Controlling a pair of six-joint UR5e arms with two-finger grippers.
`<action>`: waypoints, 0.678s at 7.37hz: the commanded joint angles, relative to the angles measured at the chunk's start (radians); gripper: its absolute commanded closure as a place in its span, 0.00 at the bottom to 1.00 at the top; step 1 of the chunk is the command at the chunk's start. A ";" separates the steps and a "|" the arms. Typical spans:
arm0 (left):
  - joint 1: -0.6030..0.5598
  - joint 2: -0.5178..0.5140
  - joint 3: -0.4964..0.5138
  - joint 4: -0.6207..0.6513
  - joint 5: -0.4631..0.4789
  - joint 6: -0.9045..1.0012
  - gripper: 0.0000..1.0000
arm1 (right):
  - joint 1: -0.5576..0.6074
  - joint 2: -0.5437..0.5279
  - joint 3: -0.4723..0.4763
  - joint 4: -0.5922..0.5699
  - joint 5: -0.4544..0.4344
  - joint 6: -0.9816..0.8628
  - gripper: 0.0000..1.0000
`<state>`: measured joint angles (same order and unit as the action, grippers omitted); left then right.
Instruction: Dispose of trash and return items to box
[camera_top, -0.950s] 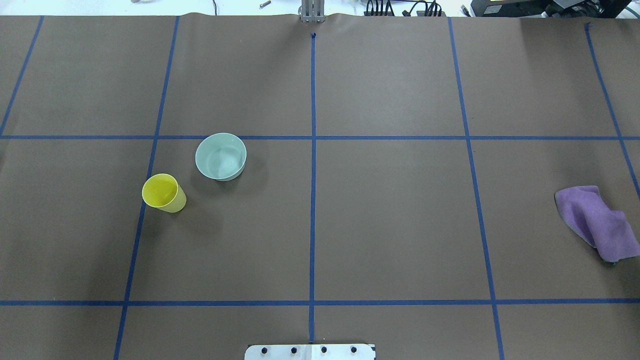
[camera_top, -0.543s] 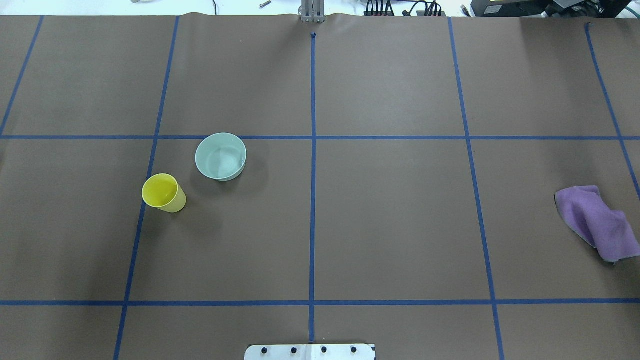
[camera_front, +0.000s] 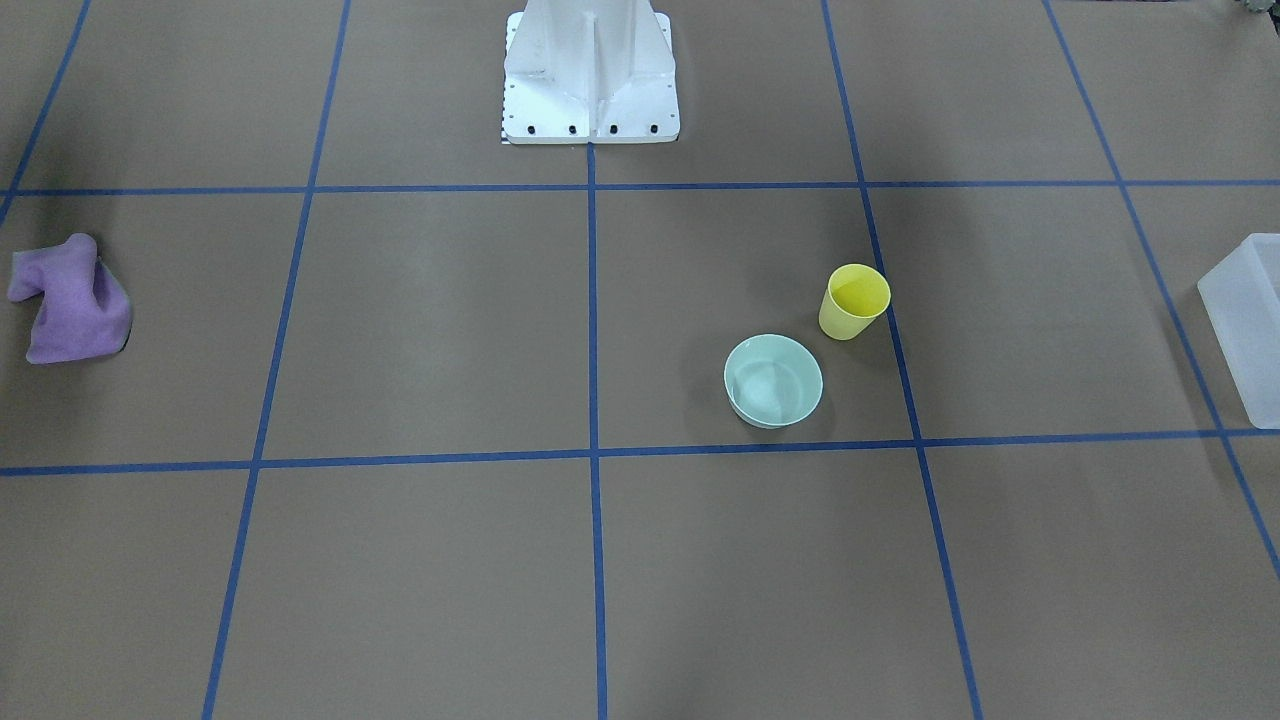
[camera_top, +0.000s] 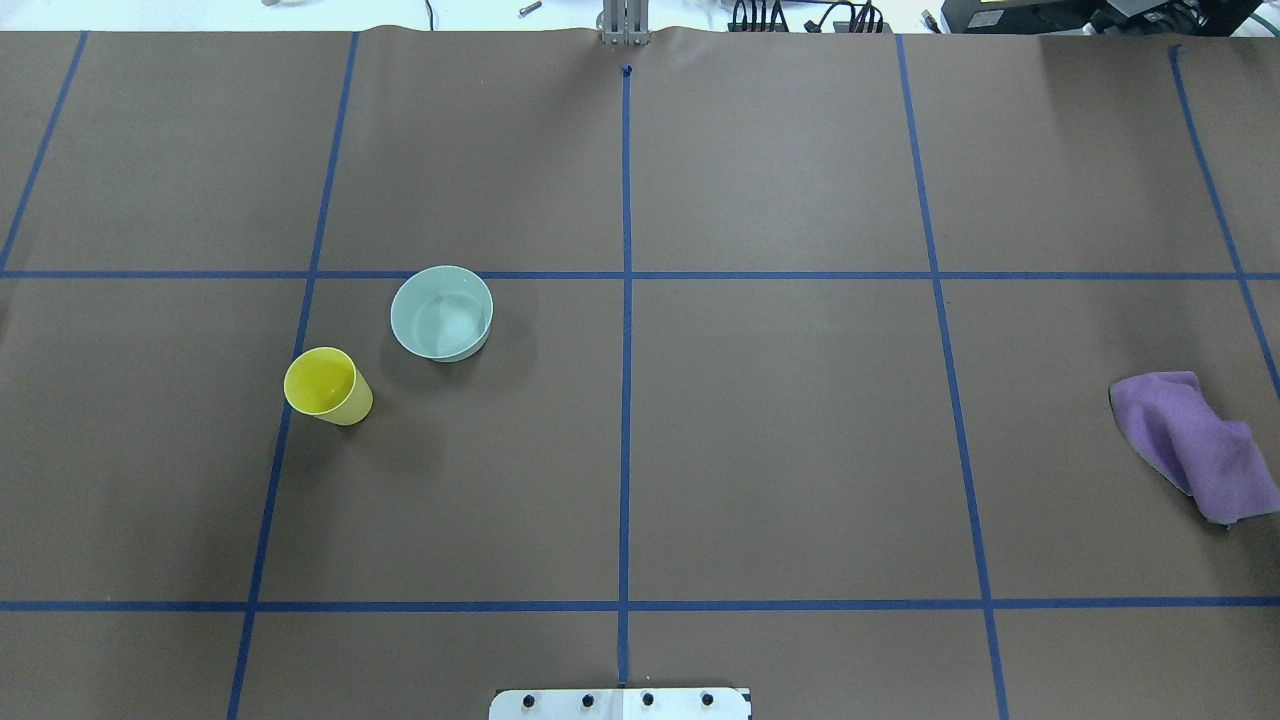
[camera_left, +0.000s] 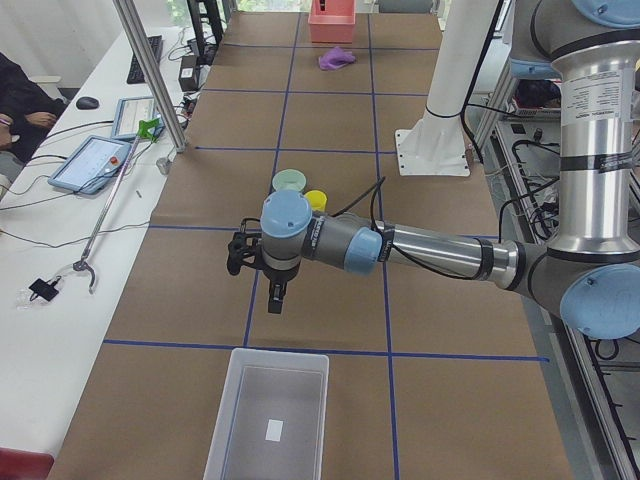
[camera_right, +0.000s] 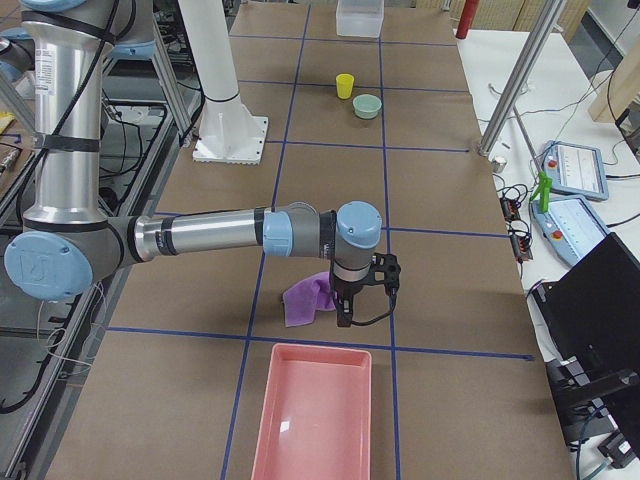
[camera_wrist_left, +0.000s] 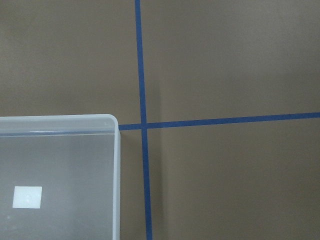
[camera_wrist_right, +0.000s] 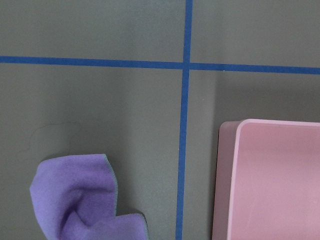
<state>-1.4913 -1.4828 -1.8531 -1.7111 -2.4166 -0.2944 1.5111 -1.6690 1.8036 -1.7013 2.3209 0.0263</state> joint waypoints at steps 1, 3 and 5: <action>0.161 -0.002 -0.130 -0.004 0.007 -0.318 0.02 | 0.000 0.002 -0.006 0.017 0.005 0.009 0.00; 0.302 -0.017 -0.219 -0.007 0.037 -0.542 0.02 | 0.000 0.008 -0.019 0.017 0.012 0.009 0.00; 0.486 -0.048 -0.230 -0.109 0.178 -0.795 0.02 | 0.000 0.011 -0.027 0.017 0.029 0.009 0.00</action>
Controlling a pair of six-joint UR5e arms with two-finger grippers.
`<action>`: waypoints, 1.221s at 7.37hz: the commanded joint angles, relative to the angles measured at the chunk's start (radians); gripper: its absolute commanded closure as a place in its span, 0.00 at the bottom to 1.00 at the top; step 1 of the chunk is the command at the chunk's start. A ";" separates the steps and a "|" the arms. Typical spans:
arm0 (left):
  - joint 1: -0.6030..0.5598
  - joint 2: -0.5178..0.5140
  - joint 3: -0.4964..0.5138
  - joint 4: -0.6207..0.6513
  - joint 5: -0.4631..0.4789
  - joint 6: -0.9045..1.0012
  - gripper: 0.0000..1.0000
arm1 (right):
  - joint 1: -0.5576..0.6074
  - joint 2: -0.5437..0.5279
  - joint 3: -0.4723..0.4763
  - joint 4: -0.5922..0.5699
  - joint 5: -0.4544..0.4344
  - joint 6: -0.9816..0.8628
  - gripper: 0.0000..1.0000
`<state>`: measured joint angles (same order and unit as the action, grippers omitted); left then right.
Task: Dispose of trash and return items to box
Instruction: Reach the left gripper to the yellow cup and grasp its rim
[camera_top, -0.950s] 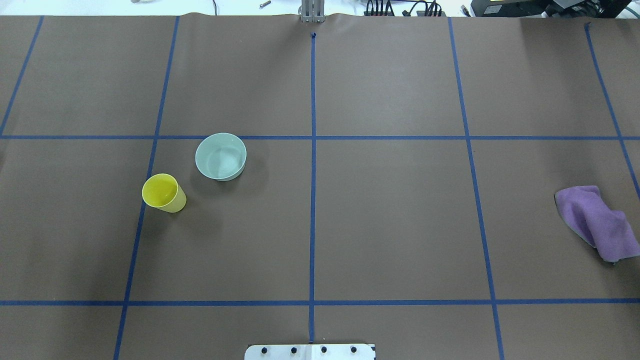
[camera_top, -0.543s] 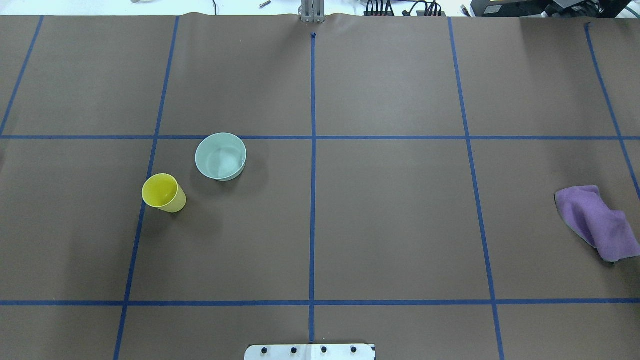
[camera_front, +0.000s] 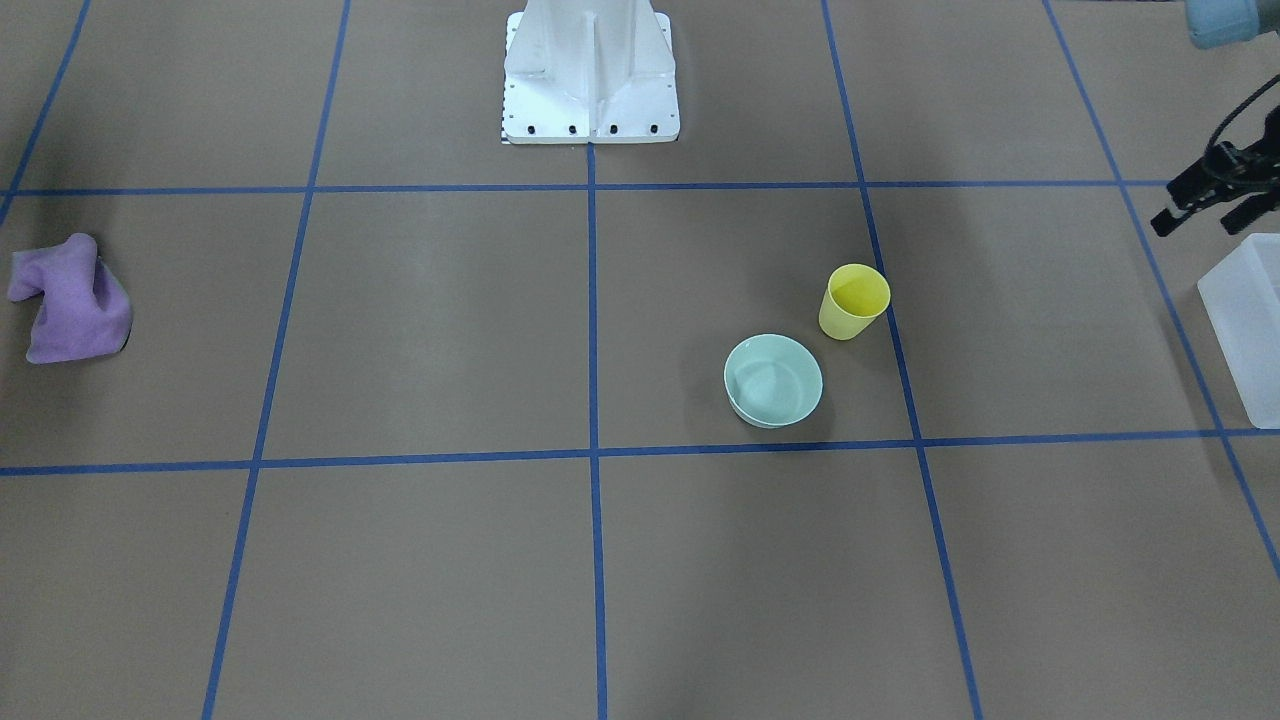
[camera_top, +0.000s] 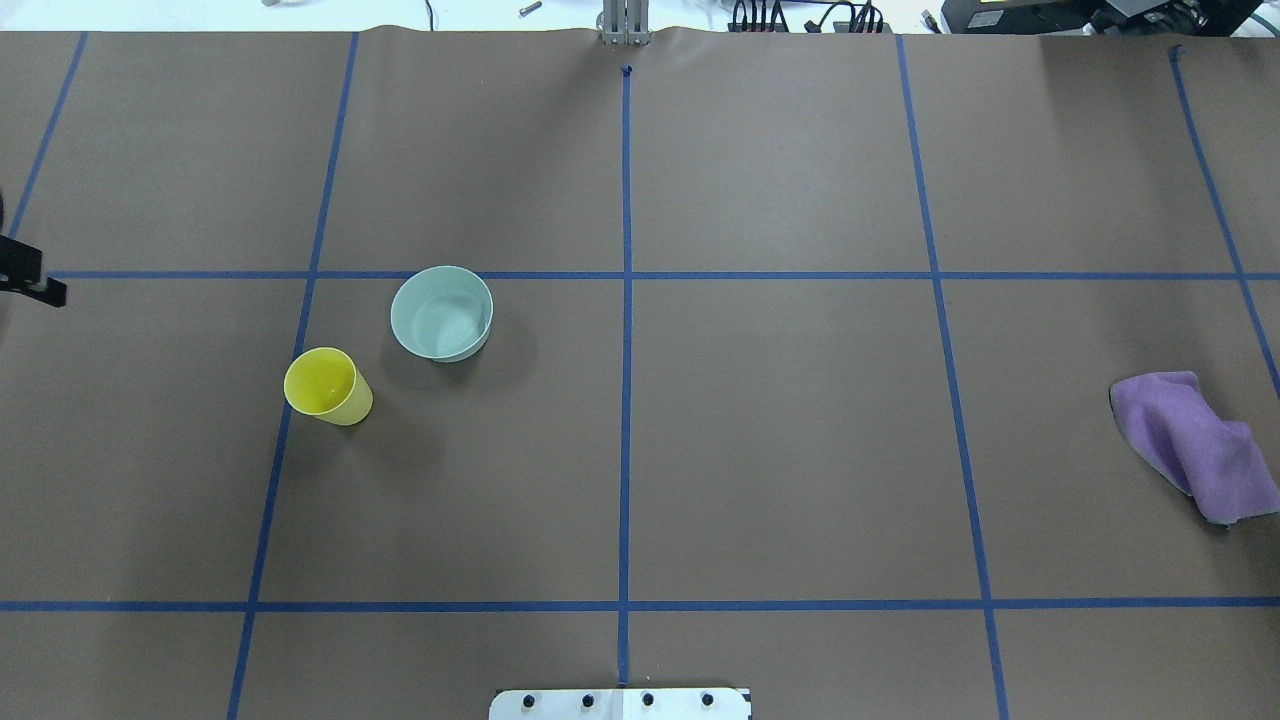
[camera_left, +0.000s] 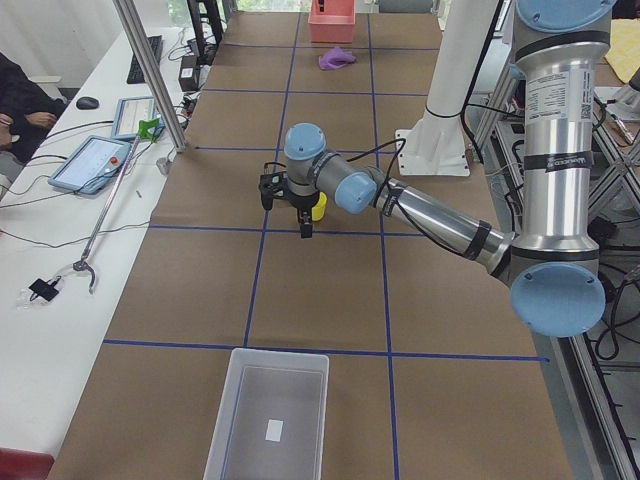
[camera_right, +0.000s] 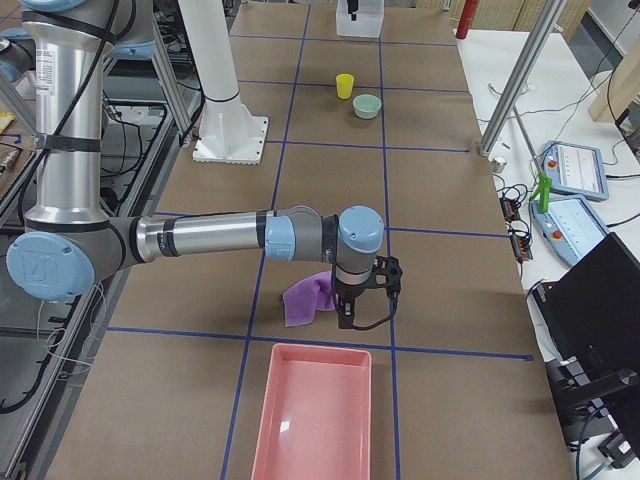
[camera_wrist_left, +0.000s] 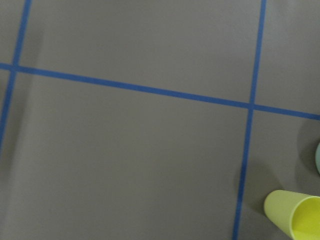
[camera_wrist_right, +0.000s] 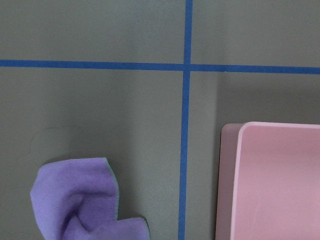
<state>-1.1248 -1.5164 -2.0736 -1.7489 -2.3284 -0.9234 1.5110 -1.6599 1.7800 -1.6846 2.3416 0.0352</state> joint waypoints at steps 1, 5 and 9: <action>0.243 -0.028 0.000 -0.137 0.209 -0.321 0.02 | 0.000 0.003 -0.002 0.003 0.007 0.000 0.00; 0.404 -0.244 0.177 -0.159 0.362 -0.520 0.02 | -0.002 0.005 -0.010 0.002 0.007 -0.001 0.00; 0.401 -0.185 0.152 -0.166 0.353 -0.471 0.02 | 0.000 0.005 -0.007 0.000 0.013 0.000 0.00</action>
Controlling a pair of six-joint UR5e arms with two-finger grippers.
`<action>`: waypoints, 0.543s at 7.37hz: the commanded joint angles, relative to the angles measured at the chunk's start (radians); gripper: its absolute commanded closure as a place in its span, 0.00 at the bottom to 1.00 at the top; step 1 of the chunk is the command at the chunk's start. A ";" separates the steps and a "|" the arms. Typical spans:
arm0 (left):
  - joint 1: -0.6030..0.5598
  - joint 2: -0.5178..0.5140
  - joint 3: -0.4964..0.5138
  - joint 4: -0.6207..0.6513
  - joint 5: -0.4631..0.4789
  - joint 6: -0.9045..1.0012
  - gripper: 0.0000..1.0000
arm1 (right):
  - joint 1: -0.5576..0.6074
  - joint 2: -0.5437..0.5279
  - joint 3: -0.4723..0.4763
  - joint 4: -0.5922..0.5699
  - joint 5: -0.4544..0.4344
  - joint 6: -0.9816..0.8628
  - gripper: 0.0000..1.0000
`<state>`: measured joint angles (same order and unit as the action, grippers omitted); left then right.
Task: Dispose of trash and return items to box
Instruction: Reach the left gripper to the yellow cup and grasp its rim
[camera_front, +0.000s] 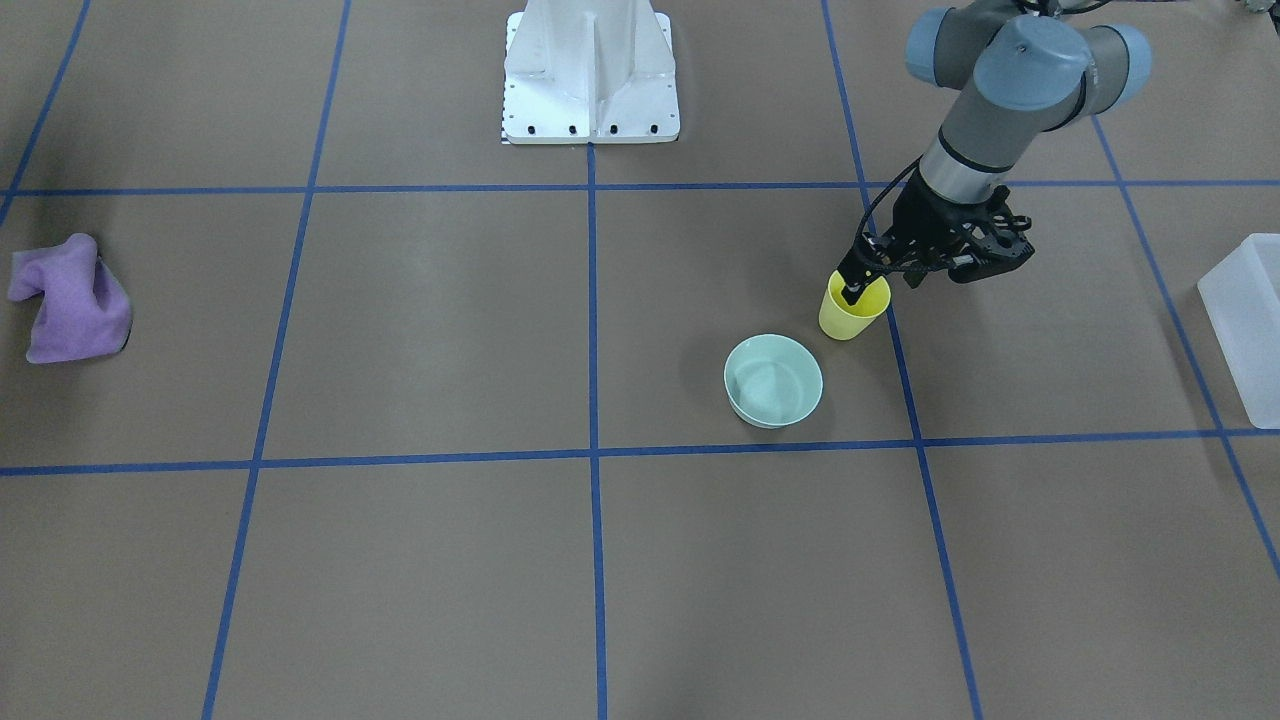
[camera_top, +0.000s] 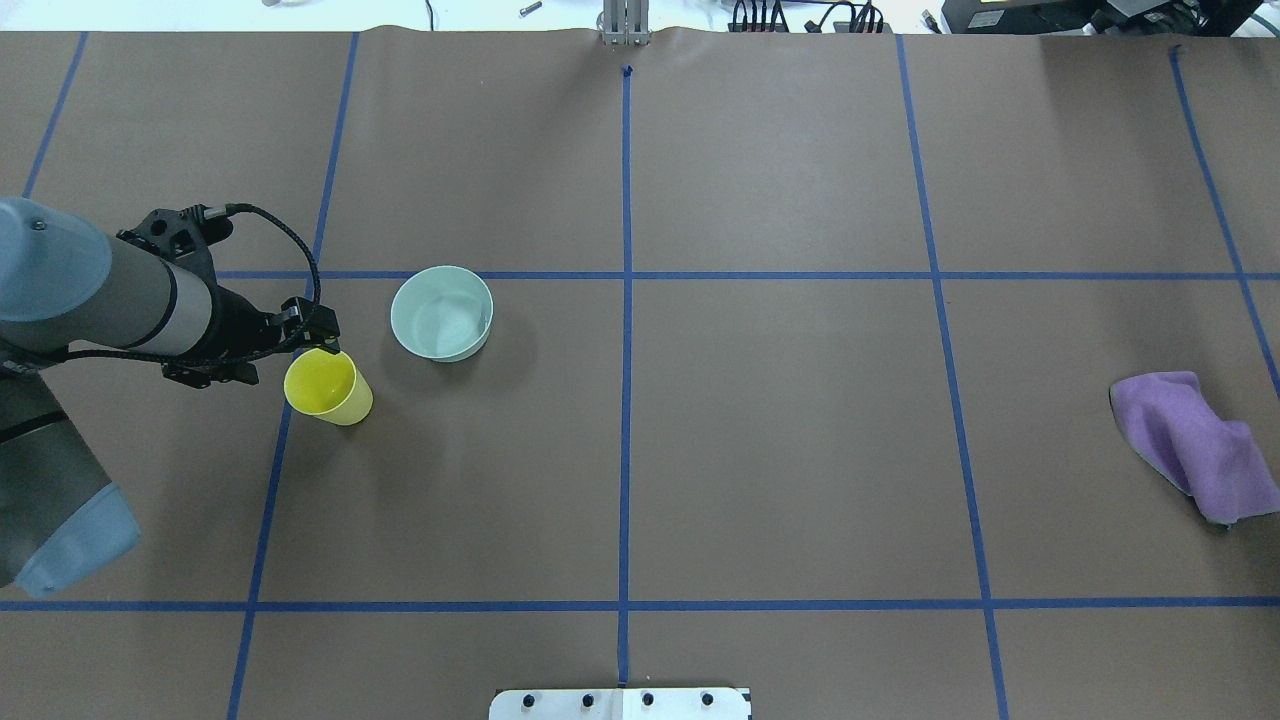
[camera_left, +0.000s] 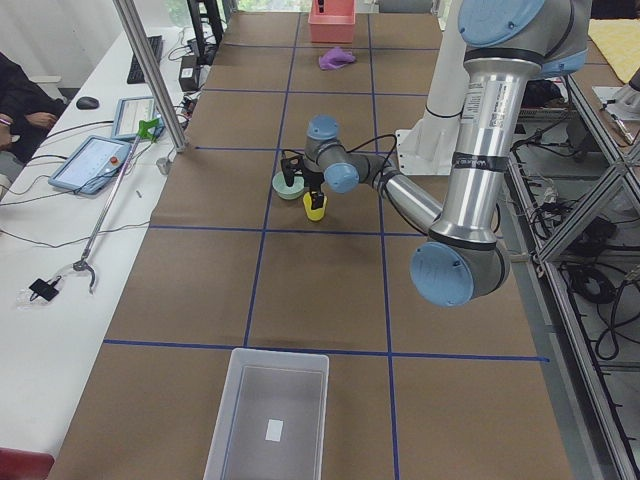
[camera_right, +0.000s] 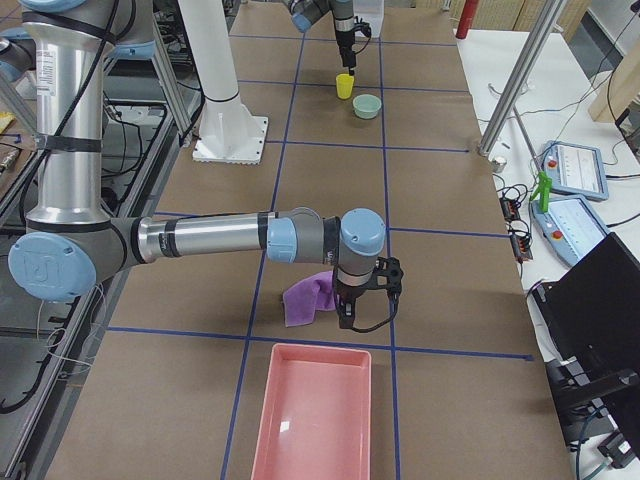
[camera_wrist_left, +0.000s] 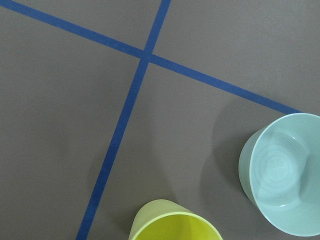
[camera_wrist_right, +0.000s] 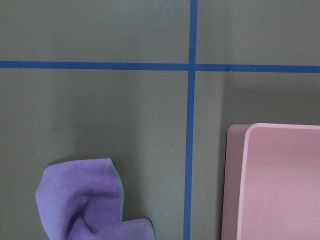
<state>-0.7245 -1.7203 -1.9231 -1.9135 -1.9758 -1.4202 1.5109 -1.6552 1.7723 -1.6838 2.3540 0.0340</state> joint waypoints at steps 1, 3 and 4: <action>0.003 0.021 0.009 -0.001 0.002 0.027 0.02 | 0.000 0.000 -0.001 0.000 0.001 0.003 0.00; 0.010 0.013 0.030 -0.002 0.000 0.032 0.03 | -0.001 0.000 -0.004 0.000 0.001 0.001 0.00; 0.014 0.013 0.039 -0.002 0.000 0.032 0.03 | -0.001 0.000 -0.005 0.000 0.001 0.001 0.00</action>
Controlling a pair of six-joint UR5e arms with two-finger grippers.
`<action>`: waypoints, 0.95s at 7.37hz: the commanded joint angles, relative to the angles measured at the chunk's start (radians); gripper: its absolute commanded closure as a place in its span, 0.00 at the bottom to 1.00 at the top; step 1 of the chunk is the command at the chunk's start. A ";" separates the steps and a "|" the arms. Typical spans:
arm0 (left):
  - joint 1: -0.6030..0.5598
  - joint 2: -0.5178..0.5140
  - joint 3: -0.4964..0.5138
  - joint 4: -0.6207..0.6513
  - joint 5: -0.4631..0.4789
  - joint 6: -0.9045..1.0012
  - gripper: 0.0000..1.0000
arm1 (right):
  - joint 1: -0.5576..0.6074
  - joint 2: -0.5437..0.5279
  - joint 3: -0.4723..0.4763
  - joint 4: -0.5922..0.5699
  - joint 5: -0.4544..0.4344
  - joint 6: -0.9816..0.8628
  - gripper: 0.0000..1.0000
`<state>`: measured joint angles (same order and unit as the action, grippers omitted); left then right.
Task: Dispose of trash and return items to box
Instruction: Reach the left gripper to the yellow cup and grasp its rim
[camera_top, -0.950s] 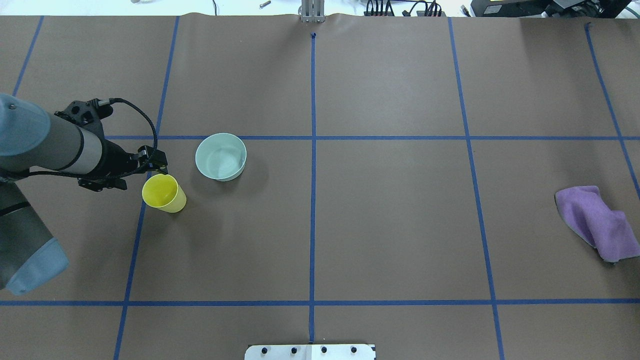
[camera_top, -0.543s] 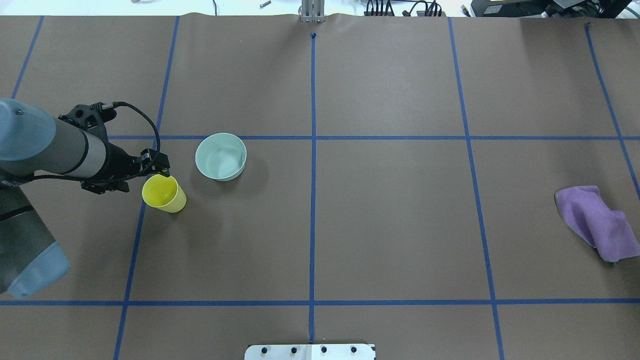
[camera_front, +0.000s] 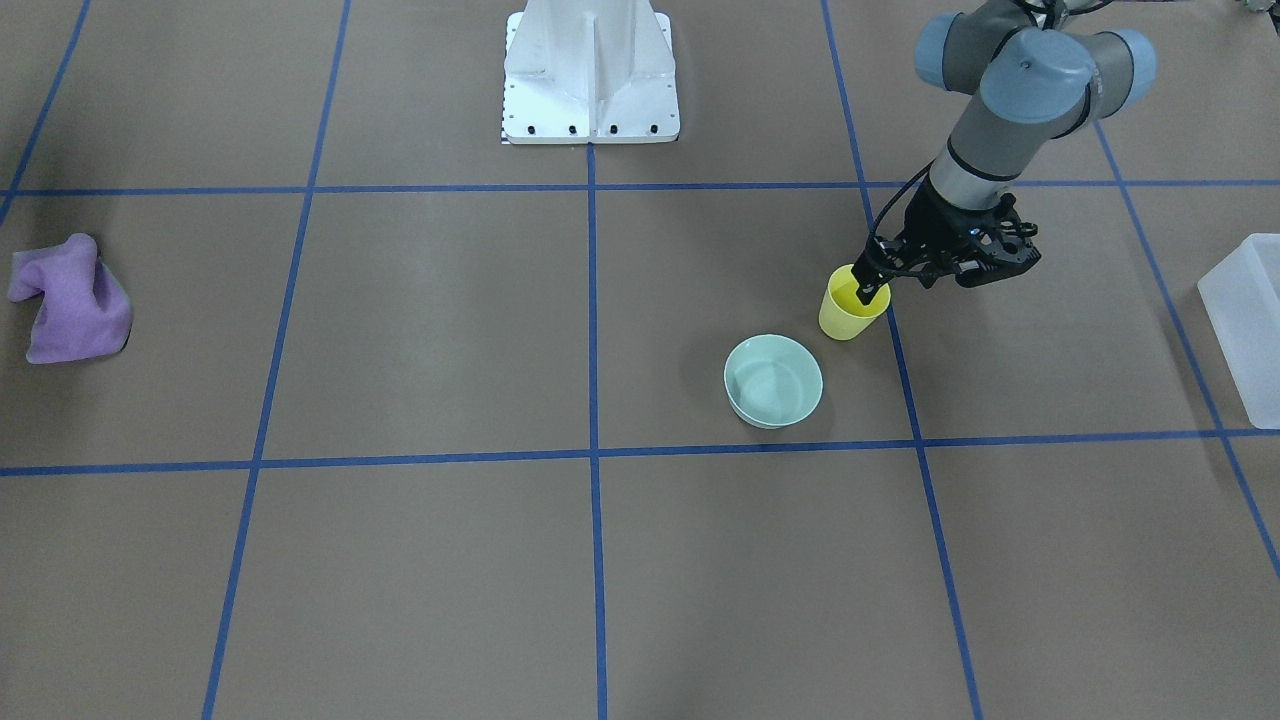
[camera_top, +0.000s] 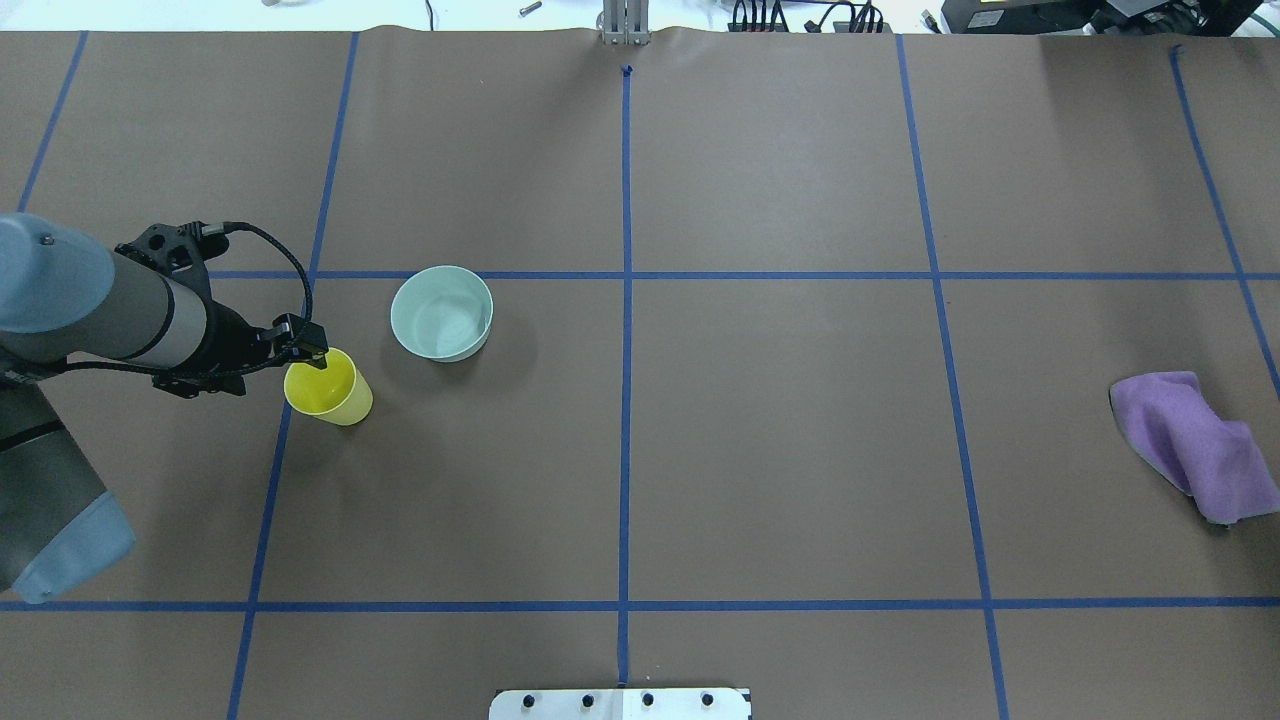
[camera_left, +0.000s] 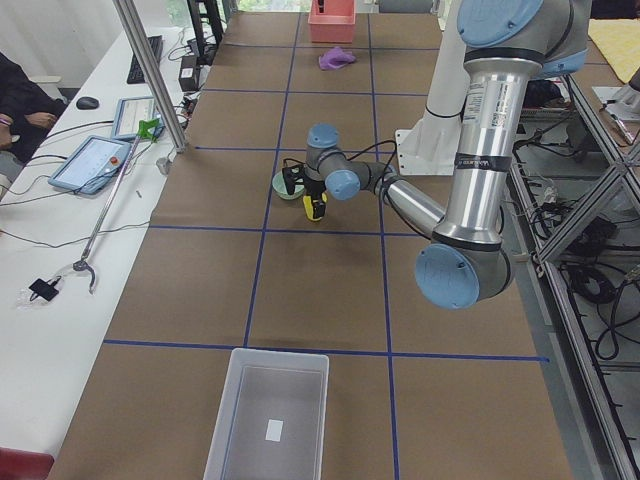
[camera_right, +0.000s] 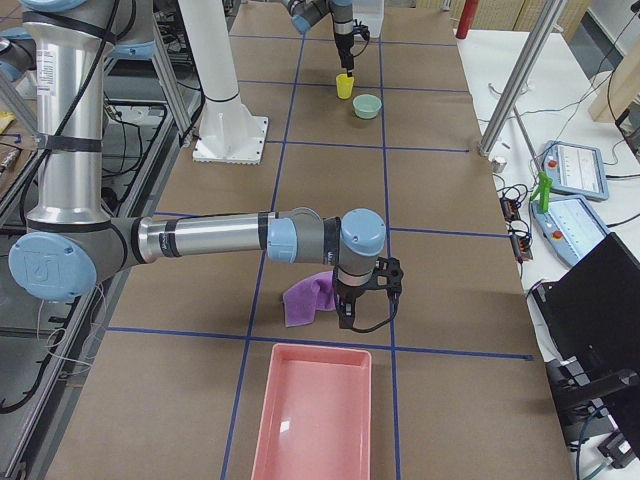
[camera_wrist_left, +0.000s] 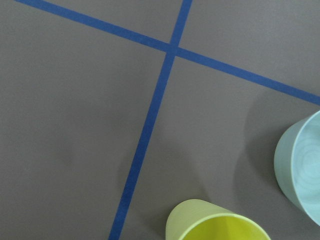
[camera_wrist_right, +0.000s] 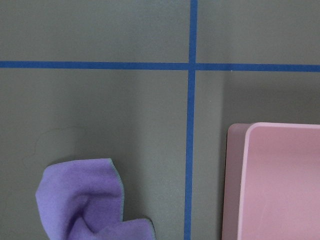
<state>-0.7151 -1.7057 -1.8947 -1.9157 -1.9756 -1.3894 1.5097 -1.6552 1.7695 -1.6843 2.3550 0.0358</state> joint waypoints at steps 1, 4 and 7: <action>0.019 0.000 0.011 0.000 0.000 0.000 0.03 | 0.000 0.000 -0.004 0.000 0.001 0.001 0.00; 0.037 -0.005 0.026 0.000 0.001 0.000 0.41 | 0.000 0.000 -0.005 0.000 0.001 0.001 0.00; 0.048 -0.008 0.011 0.000 0.000 0.000 1.00 | 0.000 0.000 -0.007 0.000 0.013 0.000 0.00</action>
<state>-0.6695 -1.7114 -1.8740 -1.9160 -1.9746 -1.3880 1.5094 -1.6552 1.7628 -1.6843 2.3666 0.0358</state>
